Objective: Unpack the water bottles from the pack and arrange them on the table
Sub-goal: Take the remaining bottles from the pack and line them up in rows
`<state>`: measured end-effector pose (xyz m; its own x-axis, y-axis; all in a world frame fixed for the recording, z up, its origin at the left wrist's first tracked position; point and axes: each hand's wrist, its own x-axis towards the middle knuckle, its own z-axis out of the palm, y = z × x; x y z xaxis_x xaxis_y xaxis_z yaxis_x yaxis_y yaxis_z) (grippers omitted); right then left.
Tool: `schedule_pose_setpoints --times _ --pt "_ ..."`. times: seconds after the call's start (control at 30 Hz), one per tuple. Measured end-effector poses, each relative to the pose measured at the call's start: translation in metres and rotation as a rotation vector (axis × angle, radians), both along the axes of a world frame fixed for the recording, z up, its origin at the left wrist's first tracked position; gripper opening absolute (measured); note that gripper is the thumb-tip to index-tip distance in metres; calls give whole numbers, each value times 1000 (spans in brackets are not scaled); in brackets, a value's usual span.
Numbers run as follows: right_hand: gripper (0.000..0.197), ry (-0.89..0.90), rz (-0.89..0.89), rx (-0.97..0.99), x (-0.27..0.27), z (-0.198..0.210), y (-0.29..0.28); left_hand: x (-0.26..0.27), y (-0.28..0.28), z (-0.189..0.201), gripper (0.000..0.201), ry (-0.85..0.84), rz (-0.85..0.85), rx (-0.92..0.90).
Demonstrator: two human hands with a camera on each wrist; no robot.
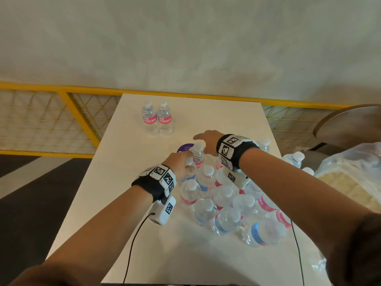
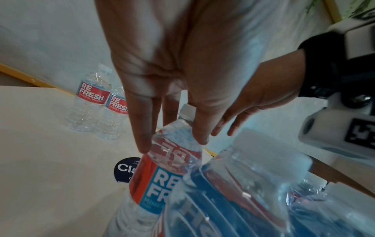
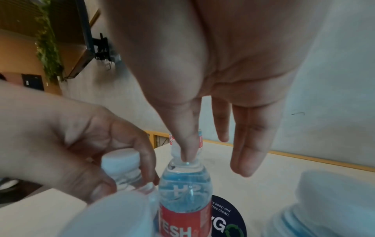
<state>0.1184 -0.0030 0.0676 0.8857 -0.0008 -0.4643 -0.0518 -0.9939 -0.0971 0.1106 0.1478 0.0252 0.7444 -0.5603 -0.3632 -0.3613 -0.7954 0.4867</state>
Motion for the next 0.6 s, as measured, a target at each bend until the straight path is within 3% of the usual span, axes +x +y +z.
schedule_pose_setpoints --times 0.1,0.3,0.6 --pt "44 1 60 -24 7 1 3 2 0 -4 38 22 23 -12" --pt "37 12 144 -45 12 -12 9 7 -2 -9 41 81 48 -42" --pt "33 -38 44 -48 31 -15 13 43 35 -13 33 69 161 -140"
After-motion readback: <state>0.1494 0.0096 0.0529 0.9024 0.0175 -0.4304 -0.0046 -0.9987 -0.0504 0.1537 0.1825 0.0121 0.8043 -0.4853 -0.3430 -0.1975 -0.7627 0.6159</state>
